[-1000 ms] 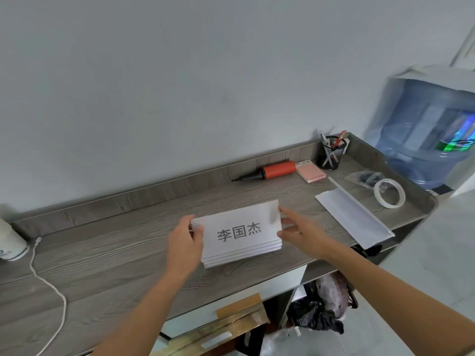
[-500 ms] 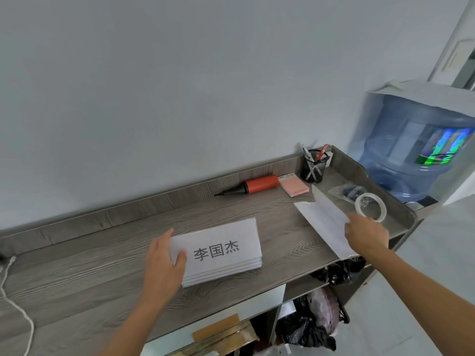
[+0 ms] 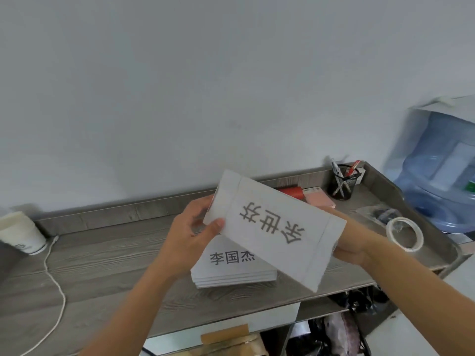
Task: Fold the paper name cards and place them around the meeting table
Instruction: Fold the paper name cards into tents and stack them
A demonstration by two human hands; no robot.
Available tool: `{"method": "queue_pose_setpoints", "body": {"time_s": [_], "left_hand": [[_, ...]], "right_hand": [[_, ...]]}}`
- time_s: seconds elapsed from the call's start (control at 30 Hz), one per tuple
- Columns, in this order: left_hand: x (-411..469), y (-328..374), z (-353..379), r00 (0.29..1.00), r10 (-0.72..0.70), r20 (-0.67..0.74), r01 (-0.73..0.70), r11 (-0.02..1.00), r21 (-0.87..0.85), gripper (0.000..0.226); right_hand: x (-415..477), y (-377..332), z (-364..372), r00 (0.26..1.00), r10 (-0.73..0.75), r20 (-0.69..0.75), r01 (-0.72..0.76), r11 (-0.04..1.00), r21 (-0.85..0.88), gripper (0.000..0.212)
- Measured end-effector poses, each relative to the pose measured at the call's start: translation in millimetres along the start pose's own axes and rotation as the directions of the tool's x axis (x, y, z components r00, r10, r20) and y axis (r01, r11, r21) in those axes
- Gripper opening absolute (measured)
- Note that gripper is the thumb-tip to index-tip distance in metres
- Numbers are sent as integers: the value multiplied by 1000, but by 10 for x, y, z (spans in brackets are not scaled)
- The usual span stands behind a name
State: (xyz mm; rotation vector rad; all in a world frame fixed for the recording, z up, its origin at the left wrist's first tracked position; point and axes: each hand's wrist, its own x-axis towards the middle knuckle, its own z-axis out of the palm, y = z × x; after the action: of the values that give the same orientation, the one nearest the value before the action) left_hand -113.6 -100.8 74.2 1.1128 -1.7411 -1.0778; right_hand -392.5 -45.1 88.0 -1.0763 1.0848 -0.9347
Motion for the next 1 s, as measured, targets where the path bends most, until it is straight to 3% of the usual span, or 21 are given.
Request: {"method": "queue_pose_setpoints", "body": {"time_s": [0.13, 0.2, 0.27, 0.33, 0.43, 0.5, 0.57, 0.63, 0.67, 0.77, 0.83, 0.93, 1.0], "left_hand": [[-130, -24, -160, 997, -72, 12, 72, 956, -285, 43], [-177, -90, -263, 998, -65, 18, 67, 942, -329, 51], [-190, -135, -310, 997, -61, -54, 40, 944, -329, 43], [-172, -172, -316, 972, -96, -215, 24, 948, -317, 26], [-140, -210, -299, 924, -120, -364, 5, 953, -302, 5], [-119, -253, -310, 909, -133, -395, 31, 966, -256, 8], [-95, -299, -320, 911, -134, -389, 80, 985, -151, 9], [-65, -367, -316, 922, -143, -359, 141, 989, -34, 9], [-57, -397, -311, 927, -153, -342, 165, 986, 5, 9], [-33, -488, -283, 937, -184, -297, 208, 977, 54, 8], [-28, -534, -261, 944, -157, -291, 213, 962, 173, 11], [-22, -631, -248, 977, -52, -207, 168, 782, 599, 28], [-38, -670, -219, 989, -42, -144, 138, 640, 756, 31]], "right_hand": [[157, 148, 161, 986, 121, 113, -148, 948, 281, 26], [190, 99, 243, 977, 175, 126, -212, 880, 424, 29], [217, 15, 331, 969, 215, 123, -247, 812, 529, 32], [263, -12, 400, 973, 212, 95, -231, 836, 498, 35], [354, 37, 432, 984, 139, -108, -77, 892, 446, 35], [371, 99, 429, 961, 65, -267, 38, 931, 363, 41], [378, 198, 410, 921, -63, -385, 99, 992, 74, 37], [393, 348, 399, 886, -199, -418, 103, 965, -242, 22], [410, 427, 383, 875, -230, -427, 93, 944, -317, 16], [428, 554, 341, 843, -267, -466, 79, 920, -383, 12], [434, 558, 322, 832, -283, -477, 58, 900, -433, 12], [460, 593, 287, 833, -291, -471, -38, 819, -572, 11], [484, 621, 278, 840, -301, -451, -91, 743, -664, 14]]}}
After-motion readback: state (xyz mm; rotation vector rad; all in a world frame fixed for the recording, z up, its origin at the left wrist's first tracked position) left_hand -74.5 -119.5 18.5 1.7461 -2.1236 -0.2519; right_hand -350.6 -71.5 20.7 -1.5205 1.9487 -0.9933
